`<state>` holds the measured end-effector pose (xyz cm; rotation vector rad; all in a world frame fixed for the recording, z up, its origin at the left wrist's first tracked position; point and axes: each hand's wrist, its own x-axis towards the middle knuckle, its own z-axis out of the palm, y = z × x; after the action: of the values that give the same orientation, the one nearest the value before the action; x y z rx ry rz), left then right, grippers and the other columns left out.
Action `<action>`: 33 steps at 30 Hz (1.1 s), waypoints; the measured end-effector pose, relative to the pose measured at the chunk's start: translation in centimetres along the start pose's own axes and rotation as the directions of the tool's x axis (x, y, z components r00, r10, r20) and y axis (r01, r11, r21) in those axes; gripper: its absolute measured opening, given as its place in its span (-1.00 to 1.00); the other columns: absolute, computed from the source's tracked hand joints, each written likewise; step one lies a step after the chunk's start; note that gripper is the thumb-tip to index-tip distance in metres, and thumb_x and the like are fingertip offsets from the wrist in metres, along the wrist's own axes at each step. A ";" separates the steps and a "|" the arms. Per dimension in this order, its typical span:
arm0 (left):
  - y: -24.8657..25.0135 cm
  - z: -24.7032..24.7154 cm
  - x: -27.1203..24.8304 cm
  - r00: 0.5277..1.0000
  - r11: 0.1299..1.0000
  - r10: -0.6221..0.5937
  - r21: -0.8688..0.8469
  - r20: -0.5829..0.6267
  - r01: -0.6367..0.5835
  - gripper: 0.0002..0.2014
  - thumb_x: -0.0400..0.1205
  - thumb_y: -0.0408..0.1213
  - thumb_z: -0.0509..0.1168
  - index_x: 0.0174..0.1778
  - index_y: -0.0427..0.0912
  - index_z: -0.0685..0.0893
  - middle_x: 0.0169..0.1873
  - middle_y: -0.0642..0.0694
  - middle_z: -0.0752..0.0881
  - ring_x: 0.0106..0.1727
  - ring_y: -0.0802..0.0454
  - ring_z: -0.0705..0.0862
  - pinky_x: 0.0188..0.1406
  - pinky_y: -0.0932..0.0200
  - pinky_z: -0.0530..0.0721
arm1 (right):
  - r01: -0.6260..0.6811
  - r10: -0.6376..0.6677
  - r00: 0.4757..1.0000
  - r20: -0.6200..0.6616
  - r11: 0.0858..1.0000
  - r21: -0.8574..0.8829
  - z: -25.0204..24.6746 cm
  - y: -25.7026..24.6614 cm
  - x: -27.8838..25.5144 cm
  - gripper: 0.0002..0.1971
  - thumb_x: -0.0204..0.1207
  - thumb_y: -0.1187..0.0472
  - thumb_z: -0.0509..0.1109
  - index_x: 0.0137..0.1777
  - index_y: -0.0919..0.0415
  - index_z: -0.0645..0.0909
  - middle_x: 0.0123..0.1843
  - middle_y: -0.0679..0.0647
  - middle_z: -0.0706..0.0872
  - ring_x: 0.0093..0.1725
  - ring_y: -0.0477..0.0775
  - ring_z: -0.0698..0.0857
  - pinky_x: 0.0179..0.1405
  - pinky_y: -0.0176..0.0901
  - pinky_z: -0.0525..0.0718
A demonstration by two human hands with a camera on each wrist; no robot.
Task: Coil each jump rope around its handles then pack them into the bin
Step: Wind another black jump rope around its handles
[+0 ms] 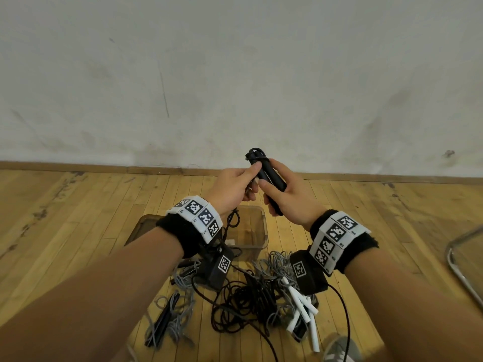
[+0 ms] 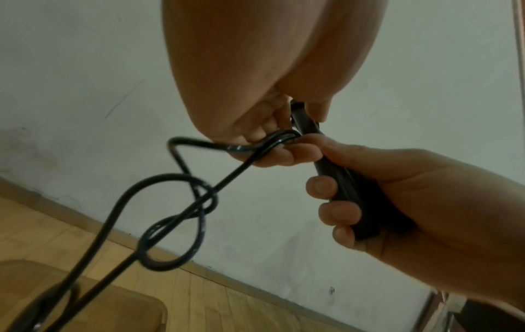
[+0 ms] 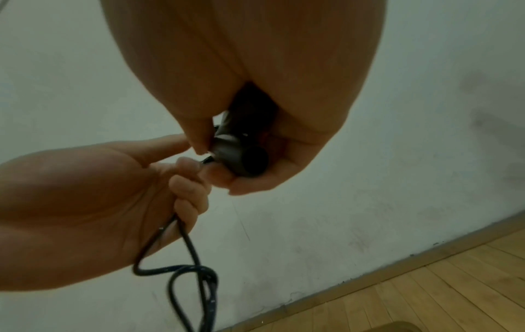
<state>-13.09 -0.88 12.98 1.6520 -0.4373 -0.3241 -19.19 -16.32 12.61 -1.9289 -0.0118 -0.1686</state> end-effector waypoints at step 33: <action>1.6 -2.4 2.3 0.992 0.961 -0.049 -0.266 0.119 0.080 -0.68 0.84 -0.33 0.11 -0.10 -0.20 0.73 -0.53 0.05 0.47 -0.52 0.17 0.30 -0.44 0.27 0.32 | 0.067 -0.069 0.997 0.043 0.996 0.055 -0.4 -2.6 -1.2 -0.83 0.63 0.20 0.52 0.08 0.16 0.58 -0.42 0.16 0.66 -0.55 0.13 0.57 -0.57 -0.14 0.57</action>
<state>-10.12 0.03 14.96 1.3865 -0.4040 -0.5049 -20.61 -15.66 15.00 -1.8799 -0.1111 -0.1687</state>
